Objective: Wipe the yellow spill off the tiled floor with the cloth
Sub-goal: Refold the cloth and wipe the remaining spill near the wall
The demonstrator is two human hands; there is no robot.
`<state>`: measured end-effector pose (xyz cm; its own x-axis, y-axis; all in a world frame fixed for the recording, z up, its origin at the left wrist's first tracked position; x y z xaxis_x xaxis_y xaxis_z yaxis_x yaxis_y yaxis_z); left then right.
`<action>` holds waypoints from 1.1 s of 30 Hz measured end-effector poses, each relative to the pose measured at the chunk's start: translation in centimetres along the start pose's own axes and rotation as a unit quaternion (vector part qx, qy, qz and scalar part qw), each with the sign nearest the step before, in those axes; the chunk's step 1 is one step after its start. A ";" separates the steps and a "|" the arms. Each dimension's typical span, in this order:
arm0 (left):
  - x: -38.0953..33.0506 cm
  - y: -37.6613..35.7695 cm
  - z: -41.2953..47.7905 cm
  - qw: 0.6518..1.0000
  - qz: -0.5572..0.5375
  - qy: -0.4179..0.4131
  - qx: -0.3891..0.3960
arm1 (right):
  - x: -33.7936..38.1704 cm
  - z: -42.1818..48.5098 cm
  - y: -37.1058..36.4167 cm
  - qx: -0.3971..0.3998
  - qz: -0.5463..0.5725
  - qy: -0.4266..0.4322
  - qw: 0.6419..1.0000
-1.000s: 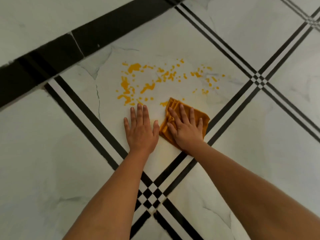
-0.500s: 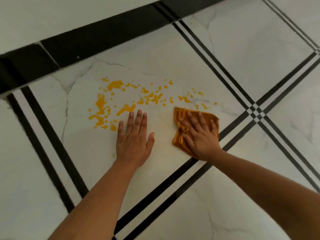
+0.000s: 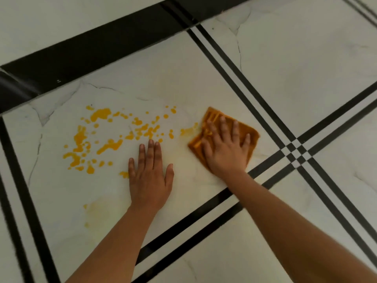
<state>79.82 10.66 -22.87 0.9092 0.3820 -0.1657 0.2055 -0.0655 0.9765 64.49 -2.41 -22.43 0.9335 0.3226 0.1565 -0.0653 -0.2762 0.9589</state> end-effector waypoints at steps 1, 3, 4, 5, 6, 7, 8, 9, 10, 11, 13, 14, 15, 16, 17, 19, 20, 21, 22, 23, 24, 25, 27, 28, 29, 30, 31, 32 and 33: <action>-0.2 -0.1 -0.1 1.000 0.000 0.007 -0.002 | 0.1 -0.6 -0.3 -0.002 -0.008 0.078 0.997; -0.3 -0.2 -0.1 1.000 0.005 0.014 -0.010 | -1.5 -0.4 0.1 0.025 -0.040 0.211 0.976; -0.2 -0.2 -0.2 1.000 0.008 0.016 -0.011 | -1.9 0.9 0.5 0.026 -0.049 0.214 0.975; -0.2 -0.2 -0.2 1.000 0.009 0.016 -0.010 | -1.5 2.4 0.7 0.015 -0.042 0.166 0.985; -0.1 -0.1 -0.2 1.000 0.010 0.015 -0.010 | -0.1 3.5 0.8 0.005 -0.019 0.094 0.995; -0.1 0.0 -0.2 1.000 0.010 0.014 -0.013 | 1.7 3.9 0.5 -0.005 0.000 0.052 0.999; 0.1 0.0 -0.1 1.000 0.012 0.016 -0.015 | 3.7 3.7 0.1 -0.018 0.008 0.064 0.998; 0.4 0.0 -0.1 1.000 0.012 0.021 -0.016 | 5.1 3.2 -0.6 -0.023 -0.001 0.126 0.992; 0.9 0.1 0.1 0.999 0.010 0.032 -0.022 | 5.5 2.7 -1.2 -0.039 -0.018 0.214 0.976; 1.5 0.3 0.2 0.999 0.007 0.043 -0.029 | 5.1 2.9 -1.2 -0.043 -0.031 0.272 0.961; 2.8 0.5 0.3 0.999 0.011 0.042 -0.030 | 5.2 4.9 -0.6 -0.042 -0.033 0.242 0.969; 3.5 0.8 0.3 0.999 0.015 0.038 -0.031 | 6.4 5.5 -0.2 -0.036 -0.018 0.179 0.983; 4.1 1.1 0.3 0.998 0.019 0.038 -0.035 | 8.1 5.4 -0.3 -0.035 -0.006 0.132 0.991; 4.7 1.3 0.4 0.998 0.020 0.043 -0.039 | 9.9 4.5 -0.8 -0.033 0.004 0.131 0.991; 5.5 1.5 0.5 0.997 0.016 0.057 -0.043 | 11.3 3.4 -1.6 -0.025 -0.007 0.179 0.984; 7.2 2.0 0.7 0.995 0.006 0.084 -0.056 | 11.7 2.7 -2.3 -0.034 -0.050 0.317 0.947; 8.1 2.1 0.6 0.994 0.006 0.089 -0.058 | 11.2 3.7 -2.2 -0.033 -0.061 0.340 0.938; 9.0 2.1 0.4 0.995 0.009 0.088 -0.056 | 11.3 5.0 -1.9 -0.039 -0.062 0.316 0.946; 9.8 2.2 0.1 0.994 0.010 0.091 -0.057 | 12.1 6.0 -1.5 -0.039 -0.051 0.258 0.964; 10.8 2.2 -0.3 0.993 0.007 0.103 -0.062 | 13.5 6.2 -1.5 -0.038 -0.035 0.186 0.981; 11.5 2.3 -0.5 0.991 0.001 0.118 -0.066 | 15.0 5.4 -1.9 -0.045 -0.023 0.141 0.989; 12.1 2.2 -0.7 0.988 -0.009 0.138 -0.067 | 16.2 3.8 -2.3 -0.042 -0.017 0.151 0.987; 14.6 2.5 -1.0 0.981 -0.029 0.174 -0.080 | 17.5 1.3 -3.5 -0.051 -0.036 0.266 0.962; 15.7 2.6 -1.0 0.980 -0.028 0.177 -0.085 | 16.9 1.1 -3.3 -0.044 -0.045 0.307 0.949; 16.7 2.8 -0.9 0.981 -0.024 0.174 -0.086 | 16.3 2.0 -2.9 -0.042 -0.051 0.316 0.947; 17.9 2.9 -0.8 0.982 -0.015 0.168 -0.084 | 16.5 3.3 -2.6 -0.044 -0.052 0.297 0.953; 18.8 3.1 -0.7 0.983 -0.006 0.165 -0.079 | 17.2 5.0 -2.1 -0.048 -0.050 0.257 0.964; 19.8 3.2 -0.6 0.984 -0.003 0.164 -0.076 | 18.7 6.7 -2.0 -0.047 -0.049 0.207 0.976; 20.6 3.3 -0.4 0.983 -0.004 0.165 -0.076 | 20.8 8.0 -2.1 -0.039 -0.044 0.170 0.984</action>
<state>99.07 18.69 -23.03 0.7354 0.6620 -0.1447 0.1336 0.0677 0.9887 86.86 -2.38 -23.12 0.7661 0.6295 0.1299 -0.0296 -0.1673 0.9855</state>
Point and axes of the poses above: each hand's wrist, its own z-axis towards the middle knuckle, its own y-axis out of the back of the hand, x = y × z, the point moved 2 cm from there along z, towards the middle knuckle, and after that the axes turned 5 degrees about -y, right-handed, at the moved point
